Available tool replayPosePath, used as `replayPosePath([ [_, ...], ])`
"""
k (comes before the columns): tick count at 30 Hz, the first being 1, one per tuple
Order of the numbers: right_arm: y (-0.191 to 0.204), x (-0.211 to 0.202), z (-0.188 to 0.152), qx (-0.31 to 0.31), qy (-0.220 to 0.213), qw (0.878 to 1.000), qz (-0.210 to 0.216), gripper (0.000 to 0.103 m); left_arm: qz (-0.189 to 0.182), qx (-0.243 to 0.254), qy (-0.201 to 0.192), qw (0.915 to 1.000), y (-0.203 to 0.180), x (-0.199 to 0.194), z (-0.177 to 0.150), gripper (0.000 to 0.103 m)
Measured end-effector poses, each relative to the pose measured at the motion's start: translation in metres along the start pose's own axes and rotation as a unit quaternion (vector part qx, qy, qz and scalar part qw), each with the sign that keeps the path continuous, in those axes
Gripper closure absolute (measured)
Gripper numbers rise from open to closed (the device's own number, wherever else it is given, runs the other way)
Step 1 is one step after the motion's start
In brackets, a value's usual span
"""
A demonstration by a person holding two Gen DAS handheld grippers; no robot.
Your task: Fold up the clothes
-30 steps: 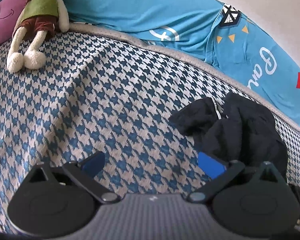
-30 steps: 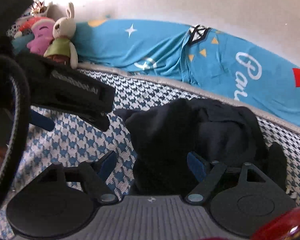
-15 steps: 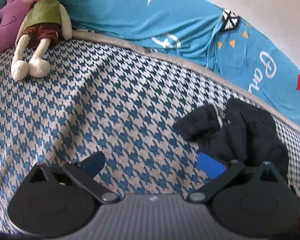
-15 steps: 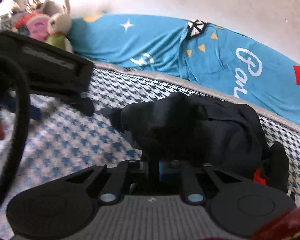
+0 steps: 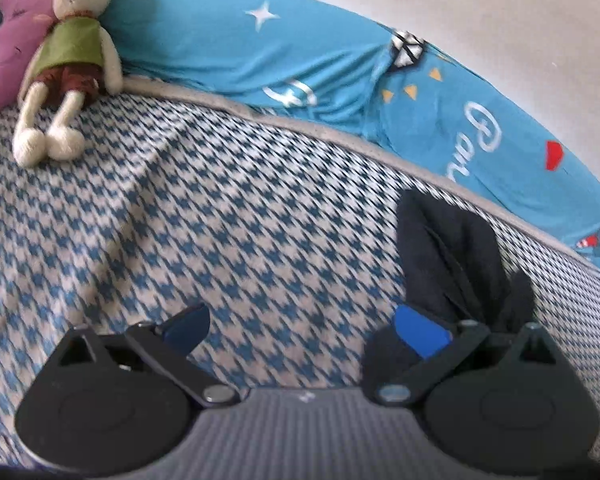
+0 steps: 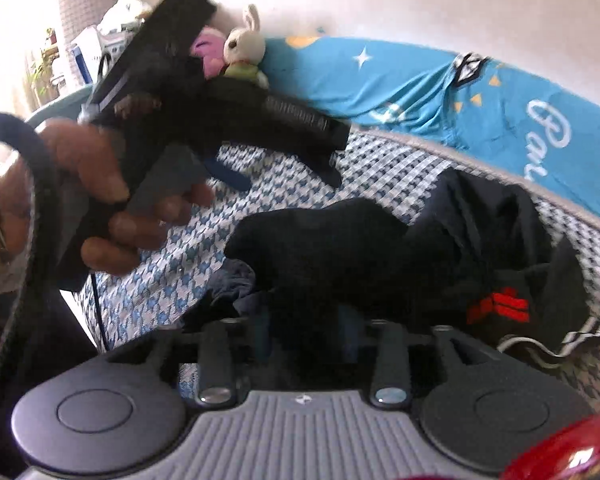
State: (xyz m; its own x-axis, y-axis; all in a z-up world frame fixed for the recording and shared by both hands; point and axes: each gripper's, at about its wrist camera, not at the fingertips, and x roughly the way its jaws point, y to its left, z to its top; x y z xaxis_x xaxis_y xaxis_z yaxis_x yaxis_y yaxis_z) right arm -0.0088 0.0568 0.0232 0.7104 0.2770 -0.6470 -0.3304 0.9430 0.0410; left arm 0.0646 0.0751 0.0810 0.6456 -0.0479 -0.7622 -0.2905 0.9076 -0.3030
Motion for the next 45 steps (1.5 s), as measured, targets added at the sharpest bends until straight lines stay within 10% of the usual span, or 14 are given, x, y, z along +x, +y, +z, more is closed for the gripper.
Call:
replayPosePath([
  [13, -0.082, -0.017, 0.002, 0.156, -0.025, 0.98, -0.124, 0.051, -0.011, 0.044, 0.05, 0.9977, -0.033, 0.027, -0.033, 0.0],
  [21, -0.132, 0.001, 0.008, 0.212, -0.005, 0.96, -0.183, 0.032, -0.019, 0.081, 0.075, 0.9937, -0.055, 0.041, -0.048, 0.0],
  [37, -0.165, 0.053, -0.003, 0.292, 0.045, 0.94, -0.17, 0.023, -0.014, 0.096, 0.072, 0.9927, -0.057, 0.041, -0.051, 0.0],
  [45, -0.145, 0.075, 0.011, 0.229, 0.029, 0.96, -0.162, 0.065, -0.013, 0.105, 0.085, 0.9908, -0.057, 0.047, -0.056, 0.0],
])
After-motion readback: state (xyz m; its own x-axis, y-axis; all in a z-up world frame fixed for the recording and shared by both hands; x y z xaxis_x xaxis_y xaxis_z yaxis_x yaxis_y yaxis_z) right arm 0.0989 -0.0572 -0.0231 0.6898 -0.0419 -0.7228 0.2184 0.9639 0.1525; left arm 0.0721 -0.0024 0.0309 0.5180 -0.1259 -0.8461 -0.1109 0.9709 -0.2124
